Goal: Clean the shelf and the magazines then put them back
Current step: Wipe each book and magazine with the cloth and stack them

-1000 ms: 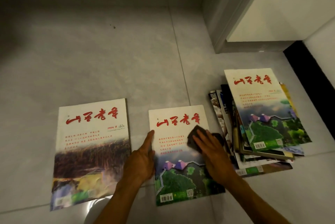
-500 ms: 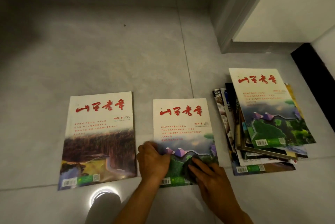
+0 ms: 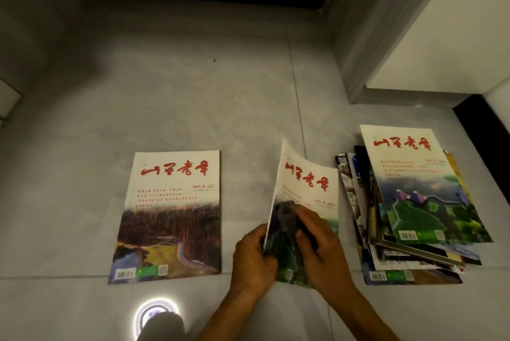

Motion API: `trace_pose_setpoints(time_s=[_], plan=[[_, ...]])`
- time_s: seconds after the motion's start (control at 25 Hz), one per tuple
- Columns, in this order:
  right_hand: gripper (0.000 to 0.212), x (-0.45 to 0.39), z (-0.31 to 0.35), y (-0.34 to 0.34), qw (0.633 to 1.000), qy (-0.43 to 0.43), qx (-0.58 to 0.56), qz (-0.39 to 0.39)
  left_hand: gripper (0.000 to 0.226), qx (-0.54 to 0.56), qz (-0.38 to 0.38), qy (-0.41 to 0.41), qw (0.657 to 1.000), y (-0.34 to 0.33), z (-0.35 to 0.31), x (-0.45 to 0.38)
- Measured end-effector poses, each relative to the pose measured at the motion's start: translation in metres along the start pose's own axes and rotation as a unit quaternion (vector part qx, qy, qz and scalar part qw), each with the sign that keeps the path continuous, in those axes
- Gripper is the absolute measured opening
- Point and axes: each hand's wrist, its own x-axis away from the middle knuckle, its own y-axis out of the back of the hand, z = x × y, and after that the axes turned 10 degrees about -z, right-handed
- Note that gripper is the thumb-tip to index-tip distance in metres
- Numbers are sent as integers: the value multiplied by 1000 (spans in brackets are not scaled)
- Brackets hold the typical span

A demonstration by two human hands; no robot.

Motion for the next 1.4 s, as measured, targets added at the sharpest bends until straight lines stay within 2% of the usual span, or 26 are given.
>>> trace_pose_setpoints(time_s=[0.04, 0.08, 0.12, 0.2, 0.24, 0.28, 0.4, 0.52, 0.64, 0.76, 0.84, 0.92, 1.04, 1.12, 1.2, 1.24, 1.28, 1.32, 1.36, 1.4], plan=[[38, -12, 13, 4, 989, 136, 54, 32, 30, 11, -46, -43, 998, 5, -8, -3], [41, -23, 23, 5, 954, 265, 131, 60, 29, 27, -87, -91, 992, 10, -14, -6], [45, -34, 31, 7, 910, 353, 201, 84, 30, 39, -122, -120, 984, 16, -20, -9], [60, -64, 32, 18, 864, 408, 278, 99, 31, 102, -144, -118, 977, 29, -45, -8], [68, -80, 27, 26, 861, 398, 301, 97, 30, 150, -129, -105, 975, 34, -55, -7], [73, -96, 22, 36, 872, 361, 315, 98, 28, 188, -118, -97, 970, 38, -64, -6], [72, -114, 19, 48, 938, 230, 241, 95, 23, 222, -121, -102, 962, 47, -73, -4], [54, -97, 28, 42, 941, 263, 197, 83, 23, 222, -113, -64, 966, 57, -62, -8], [40, -96, 39, 59, 964, 199, 159, 78, 25, 145, -27, -65, 987, 61, -53, -9], [42, -77, 57, 38, 944, 252, 200, 70, 19, 118, -50, -88, 988, 53, -51, -7], [50, -63, 68, 22, 929, 284, 213, 105, 21, 110, -54, -91, 988, 50, -57, -3], [54, -71, 68, 32, 931, 283, 192, 124, 27, 108, -55, -108, 987, 55, -63, -1], [49, -97, 38, 70, 936, 266, 208, 96, 30, 119, -69, -141, 980, 66, -66, -4], [40, -116, 15, 97, 947, 184, 254, 70, 30, 118, -80, -143, 979, 70, -67, -9], [46, -124, -3, 110, 965, 34, 261, 0, 28, 116, -104, -140, 978, 72, -70, -13], [43, -122, -8, 110, 976, -63, 201, -58, 27, 115, -128, -140, 975, 71, -71, -13], [35, -118, -5, 106, 976, -154, 87, -126, 25, 120, -148, -147, 971, 70, -73, -14], [32, -109, 2, 97, 949, -248, -74, -177, 23, 130, -155, -166, 965, 67, -75, -15], [34, -98, 14, 84, 896, -327, -237, -184, 23, 135, -156, -197, 959, 64, -75, -14], [31, -86, 30, 73, 829, -377, -383, -155, 24, 115, -150, -249, 950, 59, -72, -14]])
